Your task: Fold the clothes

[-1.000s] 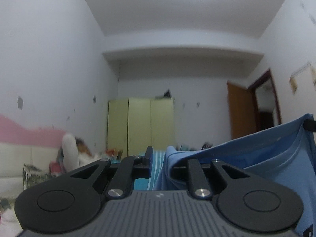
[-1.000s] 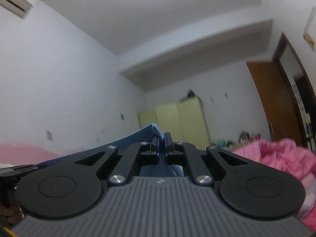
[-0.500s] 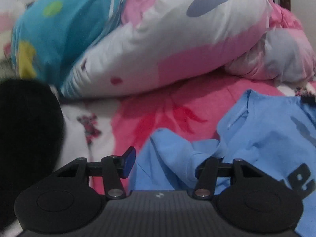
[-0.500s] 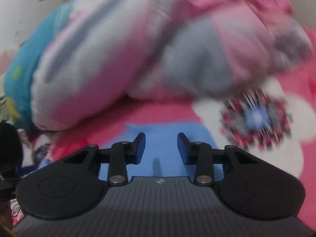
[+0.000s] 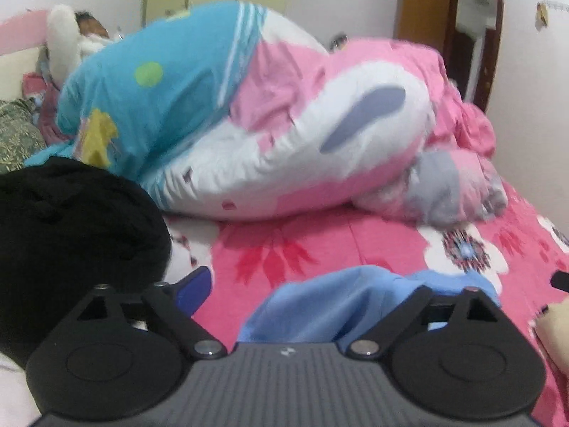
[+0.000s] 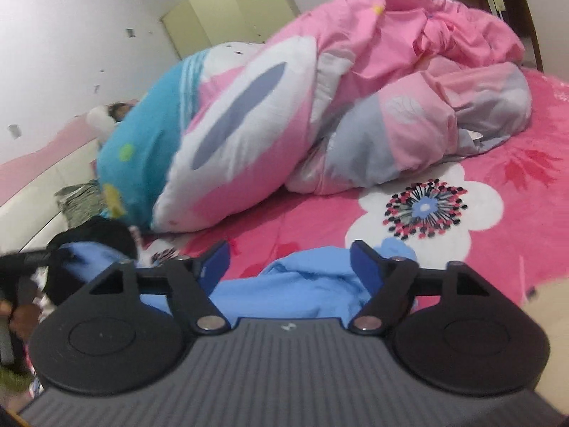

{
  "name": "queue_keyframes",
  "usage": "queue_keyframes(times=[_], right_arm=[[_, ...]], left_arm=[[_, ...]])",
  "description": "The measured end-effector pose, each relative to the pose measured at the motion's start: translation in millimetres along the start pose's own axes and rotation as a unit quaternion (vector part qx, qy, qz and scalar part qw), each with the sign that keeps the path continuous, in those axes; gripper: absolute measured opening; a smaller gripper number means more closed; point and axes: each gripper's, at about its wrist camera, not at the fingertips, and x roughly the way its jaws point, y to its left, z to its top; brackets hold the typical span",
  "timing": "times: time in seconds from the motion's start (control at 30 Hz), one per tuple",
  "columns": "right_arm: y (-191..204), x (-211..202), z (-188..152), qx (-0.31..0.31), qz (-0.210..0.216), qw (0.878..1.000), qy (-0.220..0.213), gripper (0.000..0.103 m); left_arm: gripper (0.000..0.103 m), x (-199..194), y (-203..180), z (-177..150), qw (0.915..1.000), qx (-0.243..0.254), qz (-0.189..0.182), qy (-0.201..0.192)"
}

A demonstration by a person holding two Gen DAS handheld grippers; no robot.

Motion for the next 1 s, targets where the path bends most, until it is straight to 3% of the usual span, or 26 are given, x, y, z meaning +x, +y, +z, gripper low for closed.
queue_keyframes(times=[0.07,0.13,0.2,0.23,0.43,0.57,0.8,0.87,1.0], right_arm=[[7,-21,-14,0.002,0.007,1.000,0.005,0.081],[12,-35,-26,0.006,0.011,1.000,0.014,0.081],[14,-45,-38,0.005,0.010,1.000,0.028,0.081],[15,-50,-44,0.004,0.009,0.999,0.034,0.081],[14,-62,-65,0.007,0.017,0.997,0.073,0.082],[25,-50,-71,0.007,0.038,0.995,0.091,0.082],[72,-6,-83,-0.025,0.112,0.984,0.134,0.082],[93,11,-90,-0.045,0.133,0.979,0.150,0.082],[139,42,-102,-0.133,0.153,0.966,0.160,0.082]], left_arm=[[0.095,14,2,-5,0.9956,-0.031,-0.047,0.075],[0.093,29,5,-15,0.9817,-0.065,-0.093,0.153],[0.091,40,7,-32,0.9690,-0.086,-0.119,0.199],[0.091,39,6,-40,0.9683,-0.081,-0.121,0.203],[0.092,8,4,-81,0.9739,-0.011,-0.138,0.180],[0.094,-20,0,-109,0.9802,0.044,-0.127,0.146],[0.094,-69,17,-161,0.9828,0.011,-0.156,0.098],[0.094,-84,23,-176,0.9882,0.002,-0.133,0.077],[0.093,-105,33,-206,0.9985,0.000,-0.042,0.036]])
